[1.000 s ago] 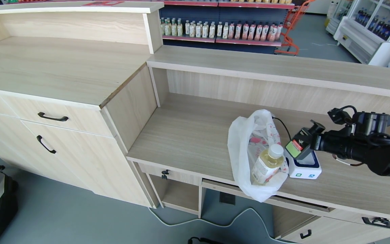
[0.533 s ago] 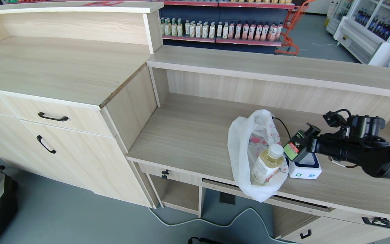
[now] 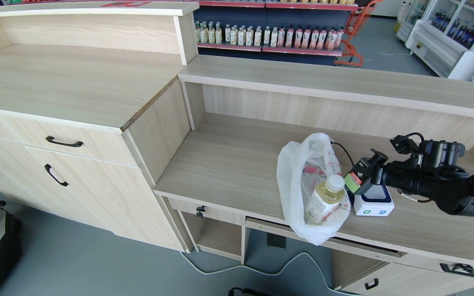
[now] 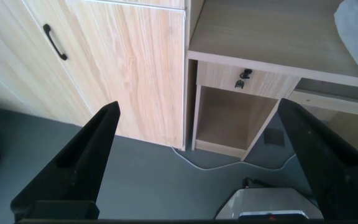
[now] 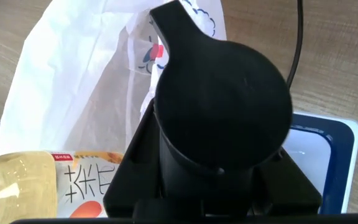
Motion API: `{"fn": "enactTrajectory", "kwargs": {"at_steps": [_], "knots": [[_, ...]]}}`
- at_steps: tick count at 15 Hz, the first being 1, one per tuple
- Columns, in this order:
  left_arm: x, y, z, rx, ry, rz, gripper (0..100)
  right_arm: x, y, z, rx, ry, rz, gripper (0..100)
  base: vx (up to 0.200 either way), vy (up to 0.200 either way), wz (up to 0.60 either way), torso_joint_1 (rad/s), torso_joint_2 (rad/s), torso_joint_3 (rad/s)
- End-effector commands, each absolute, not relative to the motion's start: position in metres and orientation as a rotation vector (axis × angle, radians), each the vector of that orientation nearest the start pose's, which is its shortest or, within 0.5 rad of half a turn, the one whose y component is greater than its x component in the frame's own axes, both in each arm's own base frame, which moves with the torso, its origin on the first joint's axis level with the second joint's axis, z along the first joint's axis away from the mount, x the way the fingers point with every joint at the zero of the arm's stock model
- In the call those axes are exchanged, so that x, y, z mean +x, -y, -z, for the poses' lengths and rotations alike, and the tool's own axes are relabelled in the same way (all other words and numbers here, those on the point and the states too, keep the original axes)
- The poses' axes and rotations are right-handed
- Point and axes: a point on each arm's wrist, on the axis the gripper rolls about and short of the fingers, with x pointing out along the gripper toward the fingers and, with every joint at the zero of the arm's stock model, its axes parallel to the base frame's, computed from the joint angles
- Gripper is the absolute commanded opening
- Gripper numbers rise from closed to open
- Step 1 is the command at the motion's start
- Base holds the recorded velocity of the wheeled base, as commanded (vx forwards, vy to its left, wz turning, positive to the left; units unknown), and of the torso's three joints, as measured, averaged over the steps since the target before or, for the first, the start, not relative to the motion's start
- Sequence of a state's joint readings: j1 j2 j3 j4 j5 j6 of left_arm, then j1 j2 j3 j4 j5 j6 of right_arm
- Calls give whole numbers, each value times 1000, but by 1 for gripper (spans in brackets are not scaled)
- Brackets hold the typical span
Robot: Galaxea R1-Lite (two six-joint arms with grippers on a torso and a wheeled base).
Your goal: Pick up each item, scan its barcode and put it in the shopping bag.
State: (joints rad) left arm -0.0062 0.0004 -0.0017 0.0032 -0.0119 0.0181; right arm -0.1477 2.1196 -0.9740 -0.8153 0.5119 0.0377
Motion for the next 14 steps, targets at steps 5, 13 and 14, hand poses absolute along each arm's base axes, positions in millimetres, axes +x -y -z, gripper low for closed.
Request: {"fn": "enactTrajectory", "kwargs": {"at_steps": [5,13,14], "knots": [[-23,0,-76,18,-1,18,100,374,56,-112,133,-295,-329,0,0,0,0,0,0,0],[-23,0,-76,18,-1,18,100,367,58,-111,116,-301,-323,0,0,0,0,0,0,0],[-23,0,-76,18,-1,18,100,362,57,-122,101,-275,-324,0,0,0,0,0,0,0]]}}
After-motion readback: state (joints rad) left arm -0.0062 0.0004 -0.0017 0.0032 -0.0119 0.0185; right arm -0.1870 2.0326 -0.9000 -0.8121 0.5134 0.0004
